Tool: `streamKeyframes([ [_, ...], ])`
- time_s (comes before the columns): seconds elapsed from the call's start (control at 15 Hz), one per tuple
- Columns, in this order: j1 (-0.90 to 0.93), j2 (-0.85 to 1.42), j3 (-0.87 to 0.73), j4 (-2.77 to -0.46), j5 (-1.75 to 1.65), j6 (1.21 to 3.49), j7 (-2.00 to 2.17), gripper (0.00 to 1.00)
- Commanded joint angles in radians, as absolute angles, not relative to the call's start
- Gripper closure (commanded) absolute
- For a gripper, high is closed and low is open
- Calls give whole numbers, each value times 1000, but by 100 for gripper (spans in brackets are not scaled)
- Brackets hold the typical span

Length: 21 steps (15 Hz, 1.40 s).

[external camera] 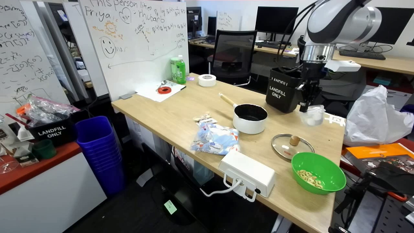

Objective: Place the clear bowl inside the white saucepan

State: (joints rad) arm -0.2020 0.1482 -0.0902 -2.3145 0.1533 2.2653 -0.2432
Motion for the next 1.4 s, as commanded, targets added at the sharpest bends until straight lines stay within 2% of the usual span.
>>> streamKeyframes([
  [0.0, -174, 141, -81, -2261, 189, 2230, -267, 100],
  [0.4, -131, 182, -38, -2151, 354, 2266, -278, 100],
  [0.6, -119, 220, -22, -2111, 402, 2354, -265, 100],
  [1.13, -113, 403, 9, -1958, 378, 2525, -178, 100],
  [1.27, -106, 444, -2, -1911, 334, 2473, -117, 100],
  [1.33, -124, 411, 19, -1958, 359, 2509, -161, 98],
])
